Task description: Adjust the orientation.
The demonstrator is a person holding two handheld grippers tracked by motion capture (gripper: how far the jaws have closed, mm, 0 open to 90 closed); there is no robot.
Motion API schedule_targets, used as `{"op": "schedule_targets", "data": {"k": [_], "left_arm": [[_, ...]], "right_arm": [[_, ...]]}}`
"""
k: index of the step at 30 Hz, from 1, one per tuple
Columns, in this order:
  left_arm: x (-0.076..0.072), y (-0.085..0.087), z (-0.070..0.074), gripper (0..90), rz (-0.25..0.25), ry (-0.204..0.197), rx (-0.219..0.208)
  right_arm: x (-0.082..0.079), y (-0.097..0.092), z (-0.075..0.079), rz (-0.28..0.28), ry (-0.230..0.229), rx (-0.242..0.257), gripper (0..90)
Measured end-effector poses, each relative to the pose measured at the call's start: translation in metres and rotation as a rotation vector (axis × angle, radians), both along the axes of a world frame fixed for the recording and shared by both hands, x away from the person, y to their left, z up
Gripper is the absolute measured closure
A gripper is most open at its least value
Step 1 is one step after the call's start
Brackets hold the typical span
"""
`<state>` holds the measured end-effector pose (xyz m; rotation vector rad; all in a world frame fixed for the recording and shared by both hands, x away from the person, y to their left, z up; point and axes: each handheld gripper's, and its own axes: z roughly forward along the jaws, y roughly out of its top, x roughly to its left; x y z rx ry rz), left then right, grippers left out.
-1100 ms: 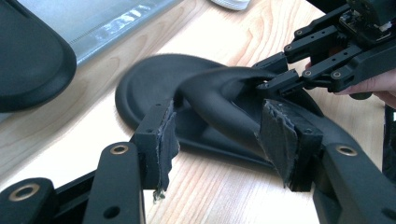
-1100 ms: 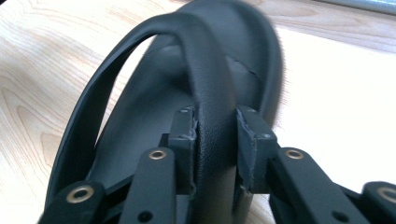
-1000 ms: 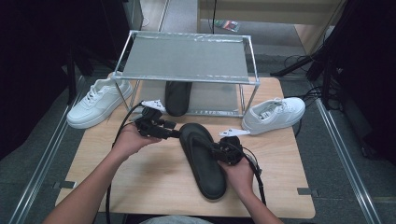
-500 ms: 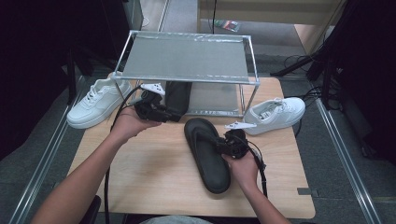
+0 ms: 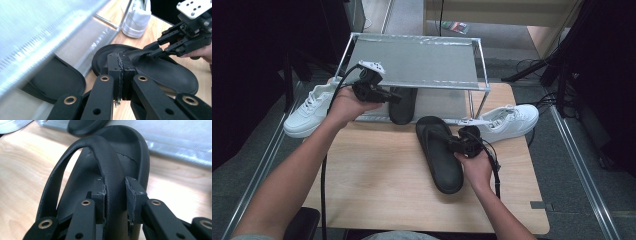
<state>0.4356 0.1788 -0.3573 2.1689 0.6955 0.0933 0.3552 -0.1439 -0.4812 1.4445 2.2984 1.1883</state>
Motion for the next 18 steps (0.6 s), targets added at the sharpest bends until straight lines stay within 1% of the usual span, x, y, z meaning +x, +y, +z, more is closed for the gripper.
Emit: {"op": "schedule_targets", "data": {"k": [1, 2, 3, 5, 7, 8, 9, 10, 13, 14, 15, 16, 17, 18], "left_arm": [[0.003, 0.0, 0.004, 90.0, 0.003, -0.008, 0.008], [0.003, 0.0, 0.004, 90.0, 0.003, -0.008, 0.008], [0.009, 0.0, 0.011, 90.0, 0.008, -0.022, 0.014], [0.016, 0.001, 0.017, 90.0, 0.015, -0.033, 0.021], [0.023, 0.001, 0.021, 90.0, 0.021, -0.04, 0.048], [0.023, 0.001, 0.021, 90.0, 0.021, -0.04, 0.048], [0.03, 0.002, 0.022, 90.0, 0.03, -0.041, 0.054], [0.034, 0.003, 0.023, 90.0, 0.035, -0.039, 0.056], [0.044, 0.006, 0.022, 90.0, 0.06, -0.036, 0.045], [0.044, 0.006, 0.022, 90.0, 0.06, -0.036, 0.045], [0.049, 0.007, 0.021, 90.0, 0.074, -0.038, 0.046], [0.049, 0.007, 0.021, 90.0, 0.074, -0.038, 0.046], [0.054, 0.009, 0.018, 90.0, 0.085, -0.031, 0.05], [0.054, 0.009, 0.018, 90.0, 0.085, -0.031, 0.05]], "right_arm": [[0.003, 0.0, 0.001, -0.005, -0.003, -0.002, 72.5], [0.005, 0.0, 0.001, -0.01, -0.009, -0.002, 72.5], [0.008, 0.001, 0.001, -0.016, -0.01, -0.001, 72.5], [0.014, 0.002, 0.002, -0.03, -0.009, 0.001, 72.5], [0.019, 0.004, 0.001, -0.039, -0.006, 0.004, 72.5], [0.022, 0.005, 0.0, -0.044, -0.008, -0.002, 72.5], [0.025, 0.007, 0.0, -0.05, -0.004, -0.003, 72.5], [0.029, 0.008, 0.0, -0.052, -0.007, -0.007, 72.6], [0.038, 0.013, -0.001, -0.077, -0.009, -0.007, 72.5], [0.038, 0.013, -0.001, -0.077, -0.009, -0.007, 72.5], [0.045, 0.016, -0.002, -0.088, -0.012, -0.01, 72.5], [0.045, 0.016, -0.002, -0.088, -0.012, -0.01, 72.5], [0.051, 0.019, -0.004, -0.105, -0.011, -0.013, 72.5], [0.051, 0.019, -0.004, -0.105, -0.011, -0.013, 72.5]]}}
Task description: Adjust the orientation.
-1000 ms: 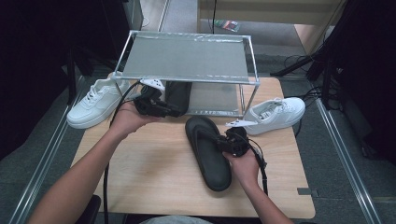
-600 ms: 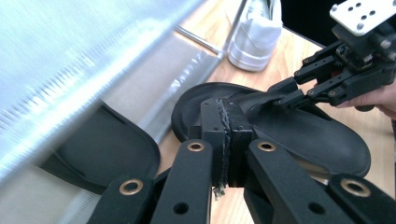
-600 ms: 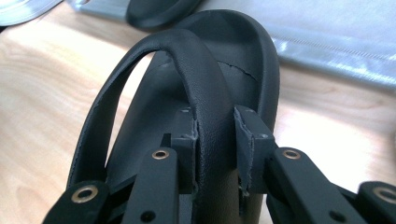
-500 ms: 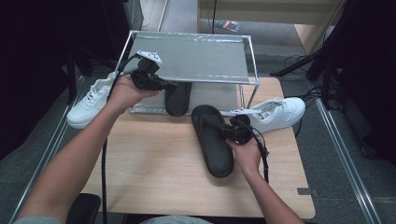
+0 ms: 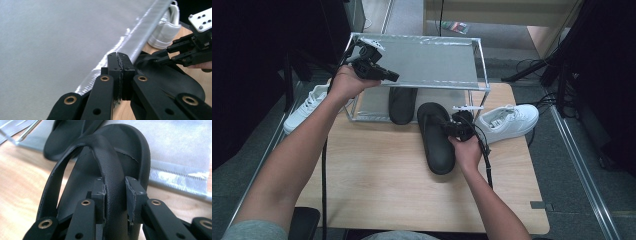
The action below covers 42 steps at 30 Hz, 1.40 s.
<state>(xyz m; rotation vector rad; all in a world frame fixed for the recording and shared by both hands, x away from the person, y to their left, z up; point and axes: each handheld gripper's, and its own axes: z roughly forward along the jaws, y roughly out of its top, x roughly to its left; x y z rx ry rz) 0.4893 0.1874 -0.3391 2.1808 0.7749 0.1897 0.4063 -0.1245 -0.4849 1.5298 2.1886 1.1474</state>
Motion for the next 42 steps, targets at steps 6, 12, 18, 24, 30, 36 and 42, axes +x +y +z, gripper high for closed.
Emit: {"op": "schedule_targets", "data": {"k": [6, 12, 18, 24, 30, 36, 42], "left_arm": [[0.007, 0.004, -0.005, 90.0, -0.004, 0.0, 0.026], [0.008, 0.005, -0.009, 90.0, -0.017, -0.007, 0.037], [0.009, 0.007, -0.012, 90.0, -0.022, -0.012, 0.017], [0.01, 0.009, -0.014, 90.0, -0.019, -0.013, 0.001], [0.009, 0.009, -0.014, 90.0, -0.017, -0.01, 0.003], [0.009, 0.009, -0.014, 90.0, -0.012, -0.009, -0.001], [0.009, 0.009, -0.015, 90.0, -0.005, 0.0, -0.013]], "right_arm": [[0.016, 0.009, -0.01, -0.043, -0.004, 0.002, 72.4], [0.026, 0.017, -0.014, -0.067, 0.002, 0.015, 72.3], [0.031, 0.018, -0.018, -0.078, 0.005, 0.016, 69.6], [0.024, 0.012, -0.012, -0.053, -0.056, 0.003, 63.5], [0.008, 0.006, -0.006, -0.013, -0.077, -0.012, 64.0], [-0.008, -0.002, 0.0, 0.039, -0.085, -0.009, 68.7], [-0.03, -0.007, 0.0, 0.113, -0.086, 0.008, 81.0]]}}
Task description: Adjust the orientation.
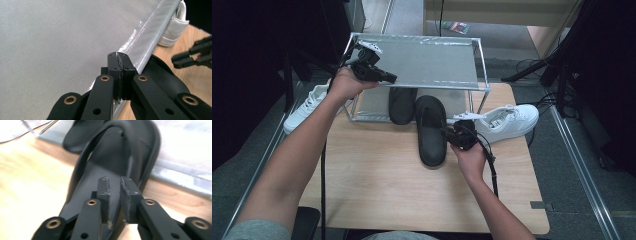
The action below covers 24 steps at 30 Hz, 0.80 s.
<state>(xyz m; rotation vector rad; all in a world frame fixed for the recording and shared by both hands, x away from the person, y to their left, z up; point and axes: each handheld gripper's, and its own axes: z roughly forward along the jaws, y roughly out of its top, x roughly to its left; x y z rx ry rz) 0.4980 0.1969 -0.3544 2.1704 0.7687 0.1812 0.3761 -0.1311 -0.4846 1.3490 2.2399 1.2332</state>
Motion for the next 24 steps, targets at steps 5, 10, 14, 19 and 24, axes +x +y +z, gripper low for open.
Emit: {"op": "schedule_targets", "data": {"k": [5, 10, 14, 19, 24], "left_arm": [[0.0, 0.0, 0.0, 90.0, 0.005, 0.004, -0.002], [0.0, 0.0, 0.0, 90.0, 0.007, 0.007, -0.005], [0.0, 0.0, 0.0, 90.0, 0.01, 0.006, -0.003], [-0.001, -0.001, 0.0, 90.0, 0.011, 0.001, 0.002], [-0.002, -0.001, 0.0, 90.0, 0.013, -0.004, 0.009]], "right_arm": [[-0.02, 0.002, -0.005, 0.047, 0.013, 0.006, 90.0], [-0.038, 0.007, -0.01, 0.11, 0.031, -0.025, 90.0], [-0.056, 0.008, -0.021, 0.134, 0.02, -0.064, 90.0], [-0.066, 0.007, -0.037, 0.14, 0.038, -0.061, 90.0], [-0.065, 0.006, -0.038, 0.145, 0.034, -0.055, 90.0]]}}
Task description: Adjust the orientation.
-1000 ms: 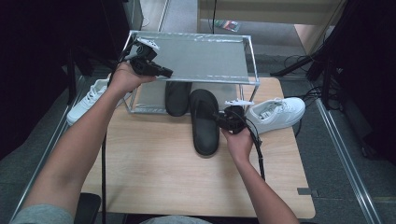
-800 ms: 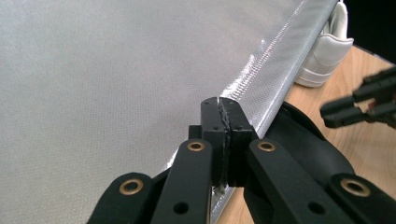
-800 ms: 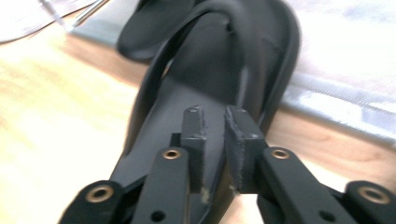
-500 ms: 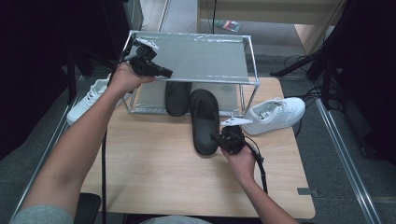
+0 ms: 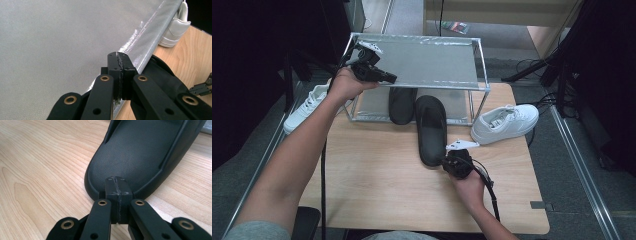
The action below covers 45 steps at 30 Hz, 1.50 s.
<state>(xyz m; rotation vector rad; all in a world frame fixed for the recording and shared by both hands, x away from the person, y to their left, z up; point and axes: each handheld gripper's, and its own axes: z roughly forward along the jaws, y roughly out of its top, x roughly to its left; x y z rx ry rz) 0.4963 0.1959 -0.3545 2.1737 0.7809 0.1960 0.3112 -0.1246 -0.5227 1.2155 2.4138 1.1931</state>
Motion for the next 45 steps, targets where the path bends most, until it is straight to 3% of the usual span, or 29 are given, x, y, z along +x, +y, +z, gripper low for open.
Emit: {"op": "schedule_targets", "data": {"k": [5, 15, 35, 40, 45], "left_arm": [[0.0, 0.0, 0.0, 90.0, 0.003, 0.002, -0.002], [-0.001, 0.001, -0.001, 90.0, 0.011, 0.006, -0.01], [0.0, 0.001, -0.002, 90.0, 0.02, 0.02, -0.027], [0.0, 0.001, -0.002, 90.0, 0.021, 0.021, -0.03], [-0.001, 0.001, -0.002, 90.0, 0.024, 0.018, -0.031]], "right_arm": [[-0.003, 0.0, 0.0, 0.013, 0.029, 0.008, 90.0], [0.0, 0.003, -0.003, 0.017, 0.01, 0.008, 90.0], [0.033, 0.019, -0.009, -0.037, -0.035, 0.05, 90.0], [0.04, 0.022, -0.009, -0.049, -0.035, 0.045, 90.0], [0.051, 0.027, -0.01, -0.07, -0.024, 0.07, 90.0]]}}
